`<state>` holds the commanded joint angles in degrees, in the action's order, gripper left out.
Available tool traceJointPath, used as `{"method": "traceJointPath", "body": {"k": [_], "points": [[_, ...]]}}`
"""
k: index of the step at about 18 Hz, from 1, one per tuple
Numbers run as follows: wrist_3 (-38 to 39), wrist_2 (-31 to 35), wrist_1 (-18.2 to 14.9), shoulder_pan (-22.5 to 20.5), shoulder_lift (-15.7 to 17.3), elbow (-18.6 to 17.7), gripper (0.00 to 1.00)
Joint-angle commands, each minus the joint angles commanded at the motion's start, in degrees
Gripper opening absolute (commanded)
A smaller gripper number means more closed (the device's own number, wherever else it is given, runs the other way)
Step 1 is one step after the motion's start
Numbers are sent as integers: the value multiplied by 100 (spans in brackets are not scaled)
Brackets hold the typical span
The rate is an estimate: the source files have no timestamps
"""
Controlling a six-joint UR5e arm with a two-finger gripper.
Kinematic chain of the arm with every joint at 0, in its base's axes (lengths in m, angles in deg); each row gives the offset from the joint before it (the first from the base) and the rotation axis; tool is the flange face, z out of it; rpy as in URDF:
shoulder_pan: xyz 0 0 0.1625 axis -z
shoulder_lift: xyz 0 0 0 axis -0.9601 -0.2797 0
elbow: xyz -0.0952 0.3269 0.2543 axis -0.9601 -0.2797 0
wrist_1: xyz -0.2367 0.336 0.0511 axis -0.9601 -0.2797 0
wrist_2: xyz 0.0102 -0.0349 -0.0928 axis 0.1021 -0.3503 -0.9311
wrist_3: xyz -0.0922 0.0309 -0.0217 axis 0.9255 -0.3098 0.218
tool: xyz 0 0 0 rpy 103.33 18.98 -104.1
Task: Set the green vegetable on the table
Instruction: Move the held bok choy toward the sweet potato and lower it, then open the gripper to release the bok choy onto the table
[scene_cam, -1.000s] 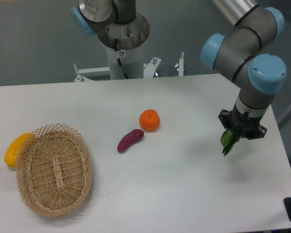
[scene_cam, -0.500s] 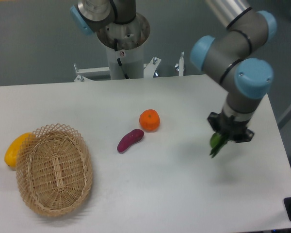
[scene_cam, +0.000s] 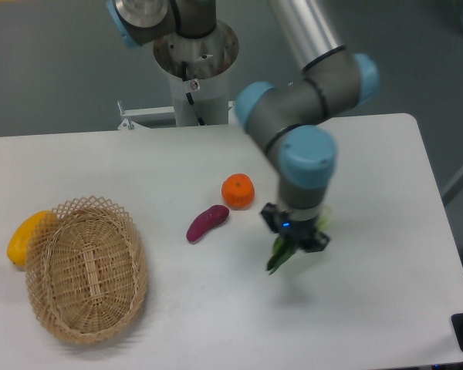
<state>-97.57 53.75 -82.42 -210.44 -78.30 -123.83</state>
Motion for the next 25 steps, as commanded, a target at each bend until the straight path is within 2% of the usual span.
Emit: {"method": "traceJointPath", "body": {"k": [2, 3, 5, 7, 8, 9, 13, 17, 21, 25], "points": [[106, -9, 9, 132, -9, -9, 42], [132, -9, 9, 194, -9, -9, 48], [211, -9, 9, 334, -44, -18, 51], [351, -9, 36, 431, -61, -18, 61], [361, -9, 44, 440, -62, -35, 69], [387, -9, 36, 440, -27, -44, 100], [317, -53, 44, 432, 176, -246, 100], [308, -9, 18, 327, 202, -89, 100], [89, 0, -17, -121, 264, 104, 100], [-604, -9, -70, -788, 325, 245, 100]]}}
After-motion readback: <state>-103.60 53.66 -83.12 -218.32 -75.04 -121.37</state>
